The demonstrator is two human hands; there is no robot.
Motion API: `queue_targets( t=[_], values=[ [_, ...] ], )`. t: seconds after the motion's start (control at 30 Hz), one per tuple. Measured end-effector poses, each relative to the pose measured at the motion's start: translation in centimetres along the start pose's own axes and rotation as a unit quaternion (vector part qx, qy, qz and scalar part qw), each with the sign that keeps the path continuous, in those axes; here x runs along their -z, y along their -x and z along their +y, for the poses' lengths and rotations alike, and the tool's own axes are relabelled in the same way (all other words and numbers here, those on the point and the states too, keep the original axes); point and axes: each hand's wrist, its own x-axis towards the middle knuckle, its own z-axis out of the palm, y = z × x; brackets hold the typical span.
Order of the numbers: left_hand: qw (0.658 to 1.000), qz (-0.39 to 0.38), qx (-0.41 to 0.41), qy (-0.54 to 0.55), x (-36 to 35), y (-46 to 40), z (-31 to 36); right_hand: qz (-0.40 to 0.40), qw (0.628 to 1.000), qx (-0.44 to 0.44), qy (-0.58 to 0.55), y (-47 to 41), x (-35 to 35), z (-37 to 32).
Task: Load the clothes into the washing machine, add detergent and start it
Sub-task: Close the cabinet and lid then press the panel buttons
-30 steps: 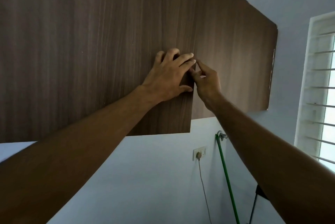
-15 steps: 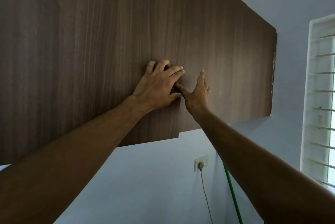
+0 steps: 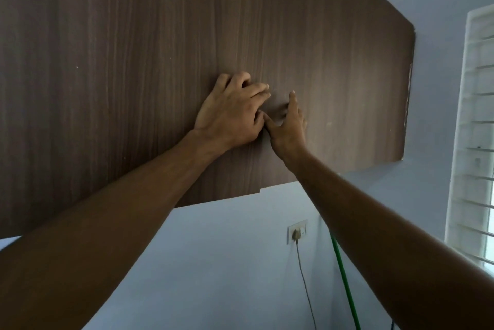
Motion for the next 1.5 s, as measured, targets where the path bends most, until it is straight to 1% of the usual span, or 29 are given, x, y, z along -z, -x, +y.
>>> queue_targets(
  t=[0.1, 0.17, 0.27, 0.33, 0.4, 0.47, 0.53, 0.6, 0.63, 0.7, 0.77, 0.9, 1.03, 1.1, 1.17, 1.23, 1.3, 1.5],
  values=[
    [1.000, -0.011, -0.008, -0.003, 0.2, 0.2, 0.1, -0.006, 1.000, -0.010, 0.001, 0.3, 0.3, -0.4],
    [0.999, -0.023, -0.004, 0.025, 0.1, 0.5, 0.6, -0.014, 1.000, -0.027, -0.001, 0.8, 0.6, -0.3],
    [0.991, -0.029, 0.028, 0.126, -0.4, 1.2, 2.1, -0.024, 0.999, -0.046, -0.005, 1.5, 1.6, 0.4],
    [0.983, -0.024, 0.029, 0.182, -0.9, 2.0, 3.7, -0.010, 0.999, -0.027, 0.020, 2.1, 2.6, 0.9],
    [0.977, -0.026, 0.023, 0.211, -1.6, 2.5, 5.4, 0.010, 0.999, -0.014, 0.030, 2.5, 3.7, 1.4],
    [0.967, -0.024, 0.045, 0.249, -2.3, 2.7, 6.8, 0.010, 0.999, -0.011, 0.037, 2.9, 4.9, 1.7],
    [0.953, -0.019, 0.088, 0.289, -2.8, 2.5, 8.0, 0.004, 0.999, -0.005, 0.049, 3.1, 6.3, 2.1],
    [0.938, -0.015, 0.121, 0.324, -3.1, 2.2, 9.1, 0.001, 0.996, 0.005, 0.085, 3.2, 8.1, 2.7],
    [0.932, -0.010, 0.125, 0.341, -3.2, 2.1, 9.8, -0.003, 0.994, 0.007, 0.108, 3.5, 9.1, 3.1],
    [0.925, 0.013, 0.103, 0.367, -3.1, 2.1, 11.2, -0.023, 0.989, 0.002, 0.147, 4.0, 11.1, 4.1],
    [0.914, 0.014, 0.070, 0.400, -3.0, 2.5, 13.3, -0.040, 0.981, -0.016, 0.189, 4.7, 13.4, 5.5],
    [0.876, -0.017, 0.055, 0.479, -3.2, 3.0, 18.6, -0.022, 0.970, -0.047, 0.239, 6.3, 19.1, 8.9],
    [0.845, -0.094, 0.040, 0.525, -4.1, 2.4, 24.3, 0.010, 0.957, -0.094, 0.272, 8.3, 24.8, 11.6],
    [0.808, -0.145, 0.038, 0.570, -4.5, 1.7, 27.4, 0.010, 0.947, -0.112, 0.302, 9.3, 27.6, 12.7],
    [0.767, -0.201, 0.018, 0.608, -4.7, 1.0, 30.7, 0.003, 0.933, -0.127, 0.337, 10.5, 30.4, 13.9],
    [0.752, -0.239, -0.017, 0.615, -5.0, 0.5, 33.9, -0.011, 0.916, -0.145, 0.373, 11.7, 32.9, 15.2],
    [0.739, -0.252, -0.041, 0.624, -5.4, 0.0, 37.0, -0.017, 0.900, -0.165, 0.403, 12.6, 35.4, 16.8],
    [0.707, -0.298, -0.058, 0.639, -7.7, -1.2, 45.7, -0.016, 0.875, -0.221, 0.431, 15.3, 42.3, 22.4]
  ],
)
